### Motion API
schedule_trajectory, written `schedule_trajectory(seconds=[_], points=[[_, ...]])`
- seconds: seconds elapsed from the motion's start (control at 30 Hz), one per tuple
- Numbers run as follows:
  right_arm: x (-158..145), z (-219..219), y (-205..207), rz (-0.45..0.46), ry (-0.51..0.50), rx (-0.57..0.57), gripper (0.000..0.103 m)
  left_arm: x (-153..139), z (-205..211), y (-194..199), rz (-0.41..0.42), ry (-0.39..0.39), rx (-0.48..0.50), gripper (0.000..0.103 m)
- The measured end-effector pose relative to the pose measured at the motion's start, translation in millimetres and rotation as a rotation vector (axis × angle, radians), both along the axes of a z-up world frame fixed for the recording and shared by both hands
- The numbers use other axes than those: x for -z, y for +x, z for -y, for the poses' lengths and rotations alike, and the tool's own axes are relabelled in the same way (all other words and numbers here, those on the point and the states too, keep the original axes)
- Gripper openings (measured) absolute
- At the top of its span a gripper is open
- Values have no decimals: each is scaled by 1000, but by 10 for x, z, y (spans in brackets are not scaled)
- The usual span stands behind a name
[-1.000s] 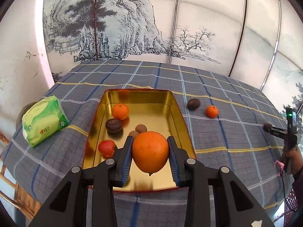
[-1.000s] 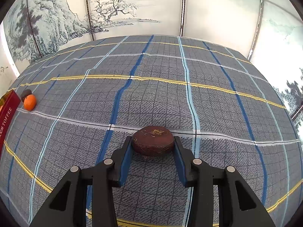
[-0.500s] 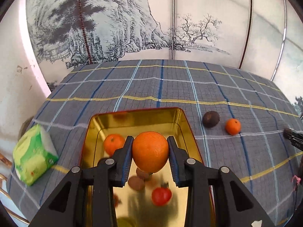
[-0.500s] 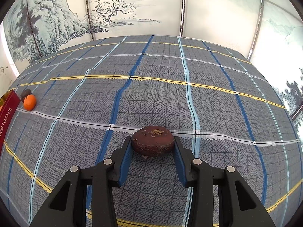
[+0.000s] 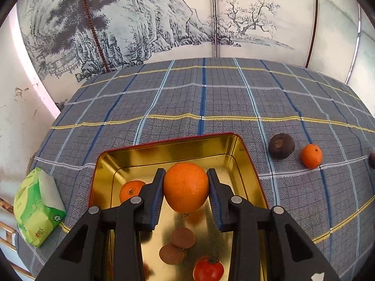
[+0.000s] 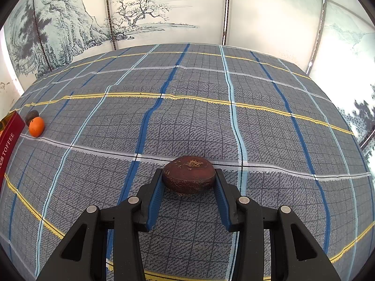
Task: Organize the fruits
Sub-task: 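Place the tangerine in the tin with the left gripper while the right holds the dried fruit, then carry the dried fruit over the tin with the right gripper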
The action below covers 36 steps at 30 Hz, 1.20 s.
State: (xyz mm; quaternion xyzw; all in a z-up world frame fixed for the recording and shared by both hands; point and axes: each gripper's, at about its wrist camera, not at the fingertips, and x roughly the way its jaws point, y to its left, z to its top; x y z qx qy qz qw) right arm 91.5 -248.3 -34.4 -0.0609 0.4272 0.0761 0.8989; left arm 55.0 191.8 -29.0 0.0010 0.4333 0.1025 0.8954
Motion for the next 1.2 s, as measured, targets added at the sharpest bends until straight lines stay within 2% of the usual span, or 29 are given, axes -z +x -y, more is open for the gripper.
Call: schedule_trajectory(seconds=[0.27,0.53,0.77,0.93,1.13,1.2], points=[[-3,-11,3,0,-1,2,43,68,-11,91,-40,-15,8,31],[1,4,10,0,-2,3,43,66,-18,108,-44,-8,-2,33],[0,-4,5,0,-3,4,43,5,4,37,-19,18,-20,34],[7,13,10,2,-12,3,43,-135,73,-172,28,23,-43,37],[6,13,7,-2,-6,4,43,-392,246,-585,93,60,-61,55],[1,9,3,-15,-1,3,43,-471,321,-738,111,87,-61,67]])
